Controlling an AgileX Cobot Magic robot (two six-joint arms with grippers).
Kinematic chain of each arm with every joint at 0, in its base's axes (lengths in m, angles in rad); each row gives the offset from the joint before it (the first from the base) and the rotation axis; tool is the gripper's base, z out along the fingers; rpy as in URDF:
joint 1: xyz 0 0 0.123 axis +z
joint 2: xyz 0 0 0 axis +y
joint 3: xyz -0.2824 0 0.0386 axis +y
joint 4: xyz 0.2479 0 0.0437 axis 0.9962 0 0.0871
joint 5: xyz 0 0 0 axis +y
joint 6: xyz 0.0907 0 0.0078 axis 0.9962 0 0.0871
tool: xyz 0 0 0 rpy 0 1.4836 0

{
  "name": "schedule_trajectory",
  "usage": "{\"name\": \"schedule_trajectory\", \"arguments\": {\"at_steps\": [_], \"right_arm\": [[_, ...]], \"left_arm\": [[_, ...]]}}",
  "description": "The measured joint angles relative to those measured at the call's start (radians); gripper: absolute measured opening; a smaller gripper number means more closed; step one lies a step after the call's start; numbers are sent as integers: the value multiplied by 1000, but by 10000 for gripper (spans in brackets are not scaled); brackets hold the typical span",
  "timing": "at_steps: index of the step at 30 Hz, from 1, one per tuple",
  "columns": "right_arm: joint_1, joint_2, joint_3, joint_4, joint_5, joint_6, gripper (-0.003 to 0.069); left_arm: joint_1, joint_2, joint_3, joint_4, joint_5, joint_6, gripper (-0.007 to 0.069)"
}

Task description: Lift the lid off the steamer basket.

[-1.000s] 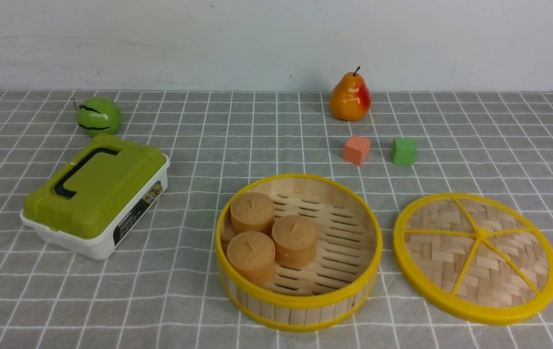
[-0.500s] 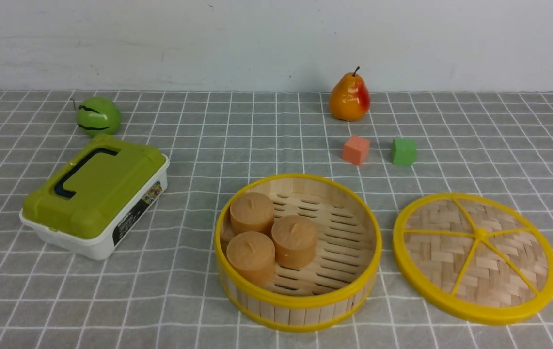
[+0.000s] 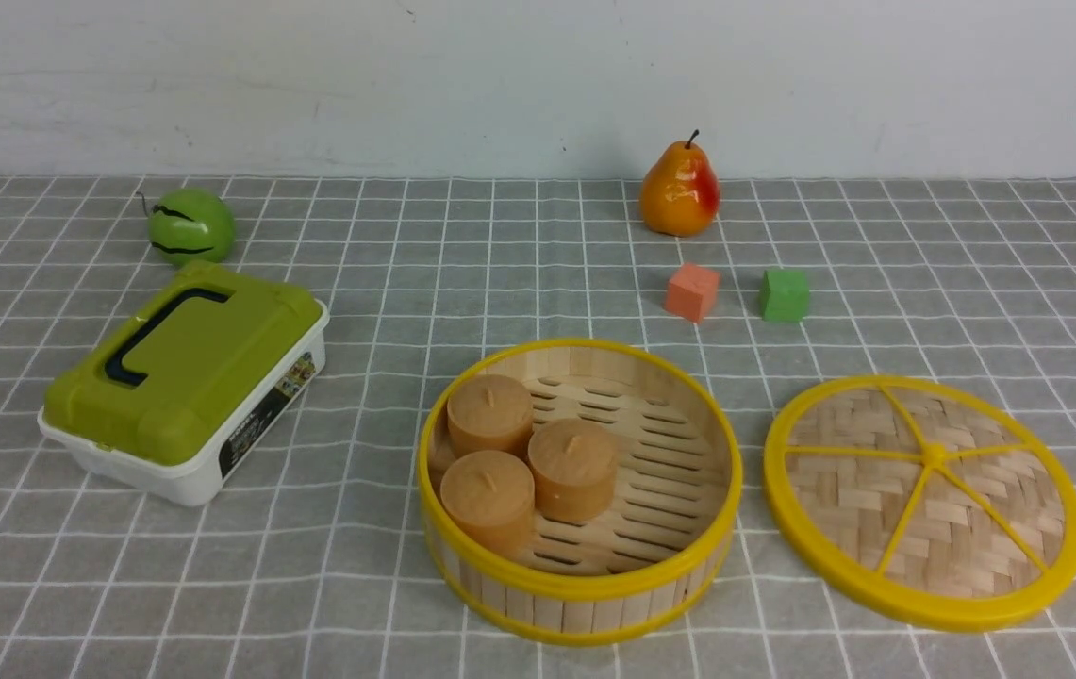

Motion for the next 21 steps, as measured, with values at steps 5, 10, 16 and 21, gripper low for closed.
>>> {"name": "schedule_trajectory", "arguments": {"at_steps": [5,10,16,21], "right_arm": [[0,0,0,0,0,0,55],[0,0,0,0,0,0,55],[0,0,0,0,1,0,55],[0,0,0,0,1,0,55]], "left_arm": [[0,0,0,0,0,0,239],[0,0,0,0,0,0,239],[0,0,0,0,0,0,239],[0,0,0,0,0,0,239]]}}
